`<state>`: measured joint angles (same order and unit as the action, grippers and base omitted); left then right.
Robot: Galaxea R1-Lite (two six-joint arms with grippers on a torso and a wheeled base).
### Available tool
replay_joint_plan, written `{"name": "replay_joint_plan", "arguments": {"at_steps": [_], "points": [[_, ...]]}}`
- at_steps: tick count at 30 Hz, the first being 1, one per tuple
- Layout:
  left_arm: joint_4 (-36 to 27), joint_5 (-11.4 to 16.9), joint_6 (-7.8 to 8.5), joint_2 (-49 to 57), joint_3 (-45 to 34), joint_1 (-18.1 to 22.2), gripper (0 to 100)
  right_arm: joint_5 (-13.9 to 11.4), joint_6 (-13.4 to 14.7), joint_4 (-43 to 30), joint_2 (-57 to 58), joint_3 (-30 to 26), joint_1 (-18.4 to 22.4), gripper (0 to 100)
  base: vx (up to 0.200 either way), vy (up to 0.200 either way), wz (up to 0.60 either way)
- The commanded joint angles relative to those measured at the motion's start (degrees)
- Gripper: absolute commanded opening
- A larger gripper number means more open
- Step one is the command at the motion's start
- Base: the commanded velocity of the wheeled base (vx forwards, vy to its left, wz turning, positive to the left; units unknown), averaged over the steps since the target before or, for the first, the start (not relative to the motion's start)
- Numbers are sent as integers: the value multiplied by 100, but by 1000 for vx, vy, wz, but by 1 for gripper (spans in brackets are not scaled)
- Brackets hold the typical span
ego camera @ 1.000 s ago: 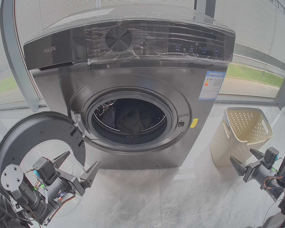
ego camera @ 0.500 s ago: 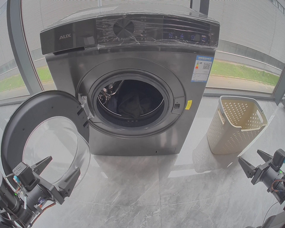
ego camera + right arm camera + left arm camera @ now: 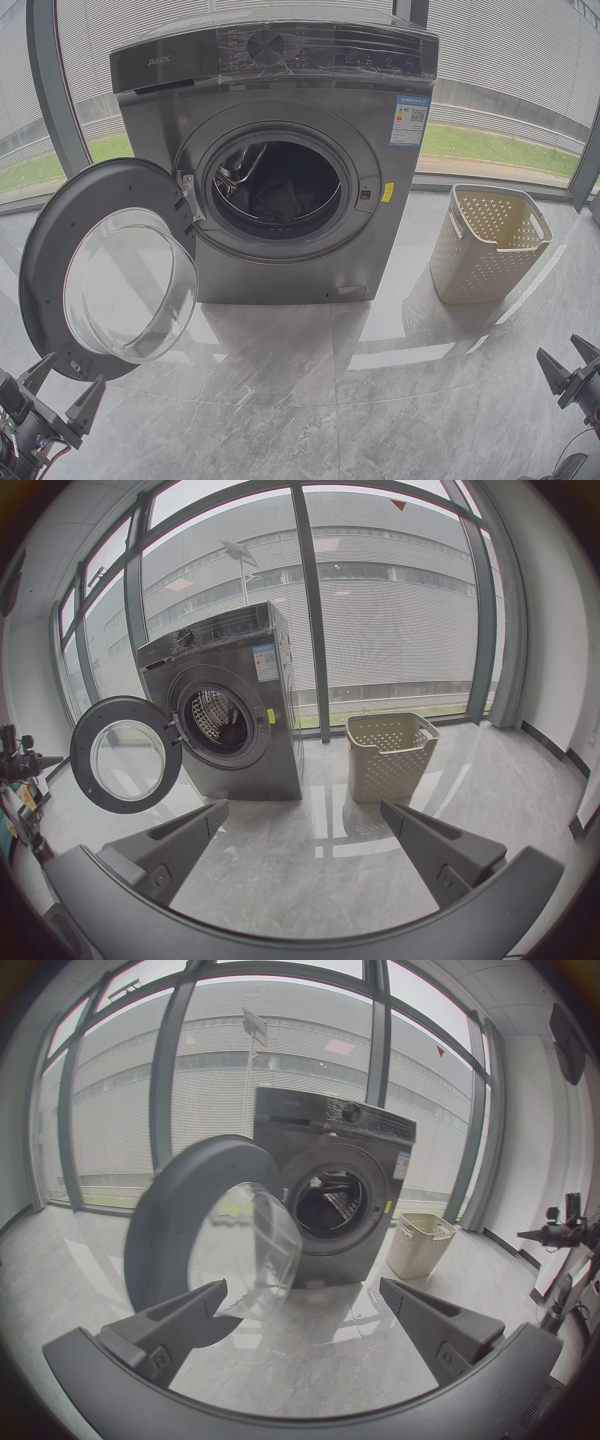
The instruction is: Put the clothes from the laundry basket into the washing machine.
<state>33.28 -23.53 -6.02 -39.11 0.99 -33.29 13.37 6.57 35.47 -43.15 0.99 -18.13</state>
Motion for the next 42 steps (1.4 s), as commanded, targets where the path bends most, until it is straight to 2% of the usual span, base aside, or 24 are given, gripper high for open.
{"name": "replay_joint_plan", "arguments": {"at_steps": [1,3,6,7,8,9,11,12,13,14,15,17,19,20,21,22,23,24,26,27,29,31,37,42], "points": [[-955,68,-13,1529,-99,1044,100,-239,11,-1148,1714,-99,784,100,0,0,0],[-1192,112,-4,1731,-99,1185,100,-371,-33,-1552,2136,-99,951,100,0,0,0],[-2080,270,5,2329,-99,1536,100,-1100,-288,-2976,3797,-99,1373,100,0,0,0],[-2326,279,5,2461,-99,1580,100,-1258,-226,-3222,4034,-99,1496,100,0,0,0],[-2836,296,13,2689,-99,1651,100,-1636,-332,-3591,4298,16,1795,100,0,0,0],[-2976,331,-22,2777,-99,1677,100,-1724,-323,-3671,4298,86,1901,100,0,0,0],[-3152,498,-189,2988,-46,1818,100,-1575,-402,-3618,4307,42,1874,100,0,0,0],[-3064,604,-268,3041,-72,1932,100,-1249,-543,-3600,4307,-11,1857,100,0,0,0],[-3029,648,-259,3076,-81,2090,100,-1109,-587,-3591,4307,-81,1857,100,0,0,0],[-3029,648,-259,3076,-81,2090,100,-1109,-587,-3591,4307,-81,1857,100,0,0,0],[-3029,674,-154,3146,-81,2529,100,-1179,-613,-3591,4298,-90,1857,100,0,0,0],[-3012,727,31,3410,-81,3013,100,-1214,-631,-3591,4298,-90,1839,100,0,0,0],[-3020,850,172,3594,-81,3250,100,-1214,-631,-3583,4298,-90,1839,100,0,0,0],[-3038,1342,400,3911,-72,3329,100,-1249,-596,-3547,4307,-99,1839,100,0,0,0],[-3064,1667,558,3911,-64,3329,100,-1223,-578,-3539,4315,-99,1839,100,0,0,0],[-3020,1676,646,3893,-72,3338,100,-1249,-631,-3521,4315,-99,1830,100,0,0,0],[-2976,1588,655,3876,-99,3338,100,-1267,-639,-3521,4315,-99,1830,100,0,0,0],[-3003,1491,752,3876,-90,3320,100,-1267,-657,-3530,4315,-99,1830,100,0,0,0],[-3020,1527,743,3884,-99,3329,100,-1276,-666,-3521,4315,-99,1830,100,0,0,0],[-3020,1650,699,3884,-99,3329,100,-1267,-666,-3521,4315,-99,1830,100,0,0,0],[-3056,2168,558,3893,-99,3329,100,-1276,-666,-3521,4315,-99,1830,100,0,0,0],[-3363,2476,593,3884,-99,3320,100,-1276,-666,-3521,4315,-99,1830,100,0,0,0],[-3328,2397,541,3884,-99,3320,100,-1276,-666,-3521,4315,-99,1830,100,0,0,0],[-3337,2406,611,3884,-99,3329,100,-1276,-666,-3521,4315,-99,1830,100,0,0,0]]}}
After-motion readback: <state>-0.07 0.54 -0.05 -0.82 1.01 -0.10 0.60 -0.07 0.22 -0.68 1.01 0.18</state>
